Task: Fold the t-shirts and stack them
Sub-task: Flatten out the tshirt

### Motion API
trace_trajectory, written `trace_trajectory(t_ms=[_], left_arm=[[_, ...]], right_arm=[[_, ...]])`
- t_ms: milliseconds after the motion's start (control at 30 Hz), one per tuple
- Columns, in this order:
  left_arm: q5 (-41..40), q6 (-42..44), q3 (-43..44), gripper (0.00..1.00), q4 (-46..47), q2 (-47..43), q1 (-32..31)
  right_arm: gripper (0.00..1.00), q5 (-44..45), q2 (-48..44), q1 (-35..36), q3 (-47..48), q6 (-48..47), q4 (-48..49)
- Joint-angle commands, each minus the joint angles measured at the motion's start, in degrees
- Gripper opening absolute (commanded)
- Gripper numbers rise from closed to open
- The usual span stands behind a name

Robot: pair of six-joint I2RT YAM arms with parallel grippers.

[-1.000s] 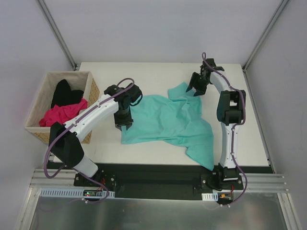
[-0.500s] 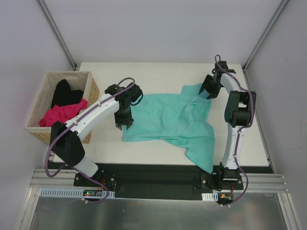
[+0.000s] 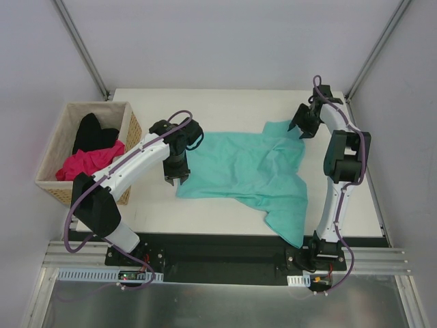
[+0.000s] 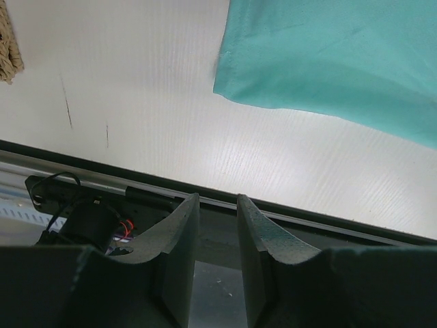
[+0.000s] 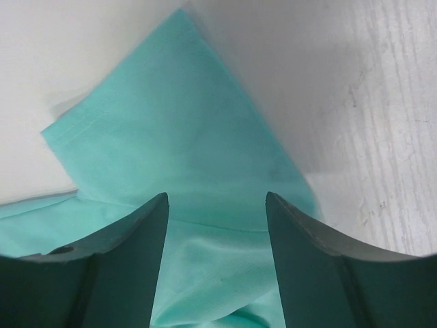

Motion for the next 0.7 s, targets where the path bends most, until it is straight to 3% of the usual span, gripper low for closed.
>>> trace_trajectory(t_ms=[0,167,367,533,667], left_arm=[[-0.68,-0.11,1.03,0.28,-0.97,-1.29,0.77],[-0.51,0.06,1.47,0.28,1.84,-2.79,0.77],[-0.77,1.29,2.35,0.29,3.33,-3.23,0.77],[0.46,2.35,2.26,0.28,4.21,-2.61,0.77],[0.72,3.14,2.17,0.28,4.83,-2.79,0.77]], right_arm=[[0.63,-1.35,-9.64,2.1,4.8,-1.54,1.61],[0.63,-0.13,-15.44,4.91,3.58,-2.33,1.26],[0.6,1.11,-23.87,8.34,-9.25,-1.37,4.51],[0.53,0.32,-26.52,9.67,-19.17,0.21,5.21],[0.52,1.02,-25.83,9.75,-21.04,0.48,5.66]])
